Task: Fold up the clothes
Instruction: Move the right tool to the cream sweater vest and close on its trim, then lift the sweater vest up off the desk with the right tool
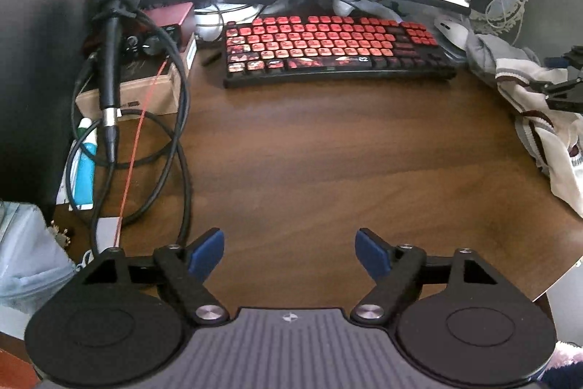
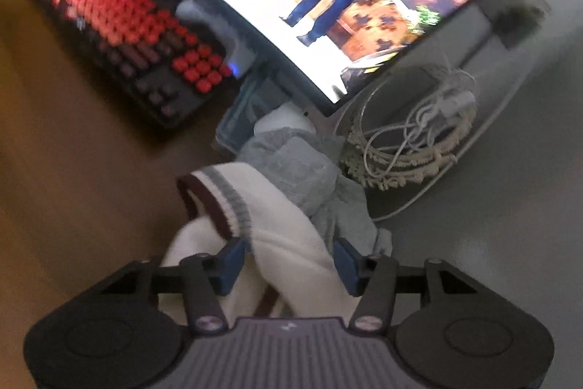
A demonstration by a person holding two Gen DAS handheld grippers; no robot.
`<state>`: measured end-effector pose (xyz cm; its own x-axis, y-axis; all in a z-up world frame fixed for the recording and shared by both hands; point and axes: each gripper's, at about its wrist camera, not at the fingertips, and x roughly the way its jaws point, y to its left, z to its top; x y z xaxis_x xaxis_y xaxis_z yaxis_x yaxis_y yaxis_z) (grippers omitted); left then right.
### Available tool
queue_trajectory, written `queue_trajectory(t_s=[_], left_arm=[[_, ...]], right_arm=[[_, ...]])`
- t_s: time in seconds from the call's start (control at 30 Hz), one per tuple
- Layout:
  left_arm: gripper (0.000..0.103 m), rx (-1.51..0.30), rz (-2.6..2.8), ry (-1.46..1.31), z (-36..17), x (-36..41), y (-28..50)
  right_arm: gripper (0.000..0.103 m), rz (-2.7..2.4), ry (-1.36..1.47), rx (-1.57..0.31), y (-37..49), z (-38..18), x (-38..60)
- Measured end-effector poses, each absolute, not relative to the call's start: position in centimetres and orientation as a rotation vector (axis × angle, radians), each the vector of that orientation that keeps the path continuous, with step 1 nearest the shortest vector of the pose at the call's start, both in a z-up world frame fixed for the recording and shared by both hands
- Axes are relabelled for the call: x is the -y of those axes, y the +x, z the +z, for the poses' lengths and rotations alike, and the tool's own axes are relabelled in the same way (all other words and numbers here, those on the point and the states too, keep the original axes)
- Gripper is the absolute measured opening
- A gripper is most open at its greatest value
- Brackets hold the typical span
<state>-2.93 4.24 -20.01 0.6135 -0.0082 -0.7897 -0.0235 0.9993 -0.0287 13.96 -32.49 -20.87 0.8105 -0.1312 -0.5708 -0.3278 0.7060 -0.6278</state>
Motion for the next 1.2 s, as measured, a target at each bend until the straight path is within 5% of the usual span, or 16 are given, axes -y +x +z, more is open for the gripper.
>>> queue_trajectory(t_s=[0.07, 0.13, 0.53, 1.2], left_arm=[[0.081, -0.902, 0.028, -0.041, -20.1, -4.5, -3.1], [0.083, -0.896, 0.029, -0.046, -20.1, -4.6, -3.2], [0.083, -0.690, -0.036, 0.115, -18.9, -1.3, -3.0], [0.093, -0.392, -0.294, -0.037, -11.8, 1.0, -1.7]], right_arm=[[0.050, 0.103, -0.697, -0.628, 14.0, -19.8, 33.3], [0.006, 0.089, -0.603, -0.622, 14.1, -18.8, 34.2], [0.005, 0.083, -0.157, -0.426, 10.5, -8.6, 37.5], [0.004, 0.319, -0.126, 0.025, 1.6, 11.9, 29.0]])
